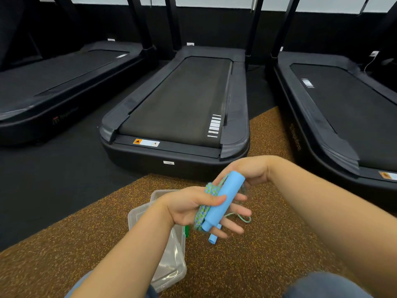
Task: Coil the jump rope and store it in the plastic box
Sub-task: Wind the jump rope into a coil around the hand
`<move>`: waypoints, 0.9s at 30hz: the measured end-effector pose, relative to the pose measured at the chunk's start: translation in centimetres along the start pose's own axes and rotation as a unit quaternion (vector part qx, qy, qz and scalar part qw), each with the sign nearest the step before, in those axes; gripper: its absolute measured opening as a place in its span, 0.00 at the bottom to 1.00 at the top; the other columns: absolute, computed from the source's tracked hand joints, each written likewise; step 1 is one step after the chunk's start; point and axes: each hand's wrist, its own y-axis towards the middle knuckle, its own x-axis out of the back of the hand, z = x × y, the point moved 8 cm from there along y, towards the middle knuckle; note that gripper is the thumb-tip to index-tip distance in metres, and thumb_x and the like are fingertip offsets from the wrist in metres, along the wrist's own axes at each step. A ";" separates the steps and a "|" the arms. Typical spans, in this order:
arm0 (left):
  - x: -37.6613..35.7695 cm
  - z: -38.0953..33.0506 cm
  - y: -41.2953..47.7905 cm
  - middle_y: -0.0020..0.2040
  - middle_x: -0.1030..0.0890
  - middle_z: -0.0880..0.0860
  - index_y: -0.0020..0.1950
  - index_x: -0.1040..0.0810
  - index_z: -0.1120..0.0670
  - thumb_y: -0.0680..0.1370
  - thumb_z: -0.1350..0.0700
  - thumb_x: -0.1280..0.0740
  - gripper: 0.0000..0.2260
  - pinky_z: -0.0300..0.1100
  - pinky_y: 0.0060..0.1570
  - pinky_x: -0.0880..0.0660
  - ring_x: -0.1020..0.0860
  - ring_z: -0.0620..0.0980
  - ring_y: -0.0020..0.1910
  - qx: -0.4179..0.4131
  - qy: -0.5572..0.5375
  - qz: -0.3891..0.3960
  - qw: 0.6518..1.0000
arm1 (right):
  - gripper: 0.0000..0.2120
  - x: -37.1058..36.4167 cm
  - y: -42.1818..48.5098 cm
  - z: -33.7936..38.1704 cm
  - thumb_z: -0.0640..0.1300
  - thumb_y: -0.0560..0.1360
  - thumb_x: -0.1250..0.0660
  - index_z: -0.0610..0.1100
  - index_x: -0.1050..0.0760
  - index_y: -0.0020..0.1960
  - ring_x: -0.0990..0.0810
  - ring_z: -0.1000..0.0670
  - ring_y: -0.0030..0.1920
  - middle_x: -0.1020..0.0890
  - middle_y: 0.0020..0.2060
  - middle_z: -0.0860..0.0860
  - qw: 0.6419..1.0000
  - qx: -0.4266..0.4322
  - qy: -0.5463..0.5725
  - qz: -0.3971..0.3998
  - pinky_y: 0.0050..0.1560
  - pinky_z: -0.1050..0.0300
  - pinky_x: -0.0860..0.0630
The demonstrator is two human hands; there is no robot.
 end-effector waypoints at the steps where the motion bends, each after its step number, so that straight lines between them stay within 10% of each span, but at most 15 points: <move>1: 0.8 0.4 -0.2 0.62 0.22 0.55 0.68 0.31 0.55 0.78 0.55 0.39 0.19 0.50 0.53 0.22 0.19 0.57 0.55 0.023 0.013 -0.023 0.999 | 0.16 -0.1 -0.7 0.8 0.35 0.77 0.41 0.34 0.27 0.64 0.17 0.51 0.37 0.16 0.42 0.46 1.000 -0.005 -0.021 0.019 0.41 0.56 0.19; 4: 3.3 1.4 -1.3 0.61 0.21 0.58 0.60 0.27 0.56 0.80 0.57 0.39 0.10 0.42 0.41 0.21 0.17 0.51 0.46 0.134 0.133 -0.132 0.973 | 0.15 0.8 -2.2 1.4 0.36 0.80 0.46 0.40 0.26 0.63 0.15 0.50 0.40 0.16 0.48 0.44 0.998 -0.056 -0.034 0.018 0.39 0.59 0.18; 9: 7.8 0.3 -3.7 0.43 0.23 0.54 0.47 0.26 0.57 0.79 0.54 0.38 0.08 0.40 0.38 0.29 0.22 0.52 0.43 0.216 0.428 -0.381 0.791 | 0.15 0.9 -3.5 1.5 0.36 0.81 0.49 0.39 0.27 0.62 0.15 0.47 0.45 0.19 0.54 0.41 0.996 -0.080 -0.033 0.018 0.42 0.56 0.17; 12: 8.5 0.0 -3.0 0.40 0.23 0.50 0.45 0.27 0.56 0.80 0.58 0.38 0.04 0.37 0.30 0.30 0.22 0.48 0.38 0.091 0.217 -0.431 0.871 | 0.15 -0.1 -3.5 1.1 0.37 0.81 0.48 0.39 0.27 0.63 0.15 0.47 0.45 0.16 0.50 0.44 0.995 -0.082 -0.031 0.038 0.41 0.57 0.17; 17: 6.5 -1.7 -2.6 0.42 0.20 0.53 0.51 0.24 0.60 0.70 0.67 0.29 0.12 0.48 0.47 0.24 0.21 0.50 0.44 -0.040 0.058 -0.337 0.939 | 0.15 -1.0 -3.9 0.1 0.38 0.81 0.47 0.41 0.25 0.61 0.15 0.46 0.47 0.16 0.51 0.44 0.996 -0.067 0.010 0.066 0.40 0.57 0.17; 27: 5.9 -4.0 -2.4 0.47 0.25 0.55 0.59 0.30 0.59 0.76 0.40 0.40 0.23 0.57 0.52 0.28 0.22 0.55 0.56 -0.231 -0.211 -0.290 0.905 | 0.16 -6.4 -4.2 -0.7 0.40 0.78 0.43 0.40 0.25 0.63 0.17 0.47 0.52 0.17 0.54 0.45 0.978 -0.009 0.065 0.199 0.48 0.56 0.18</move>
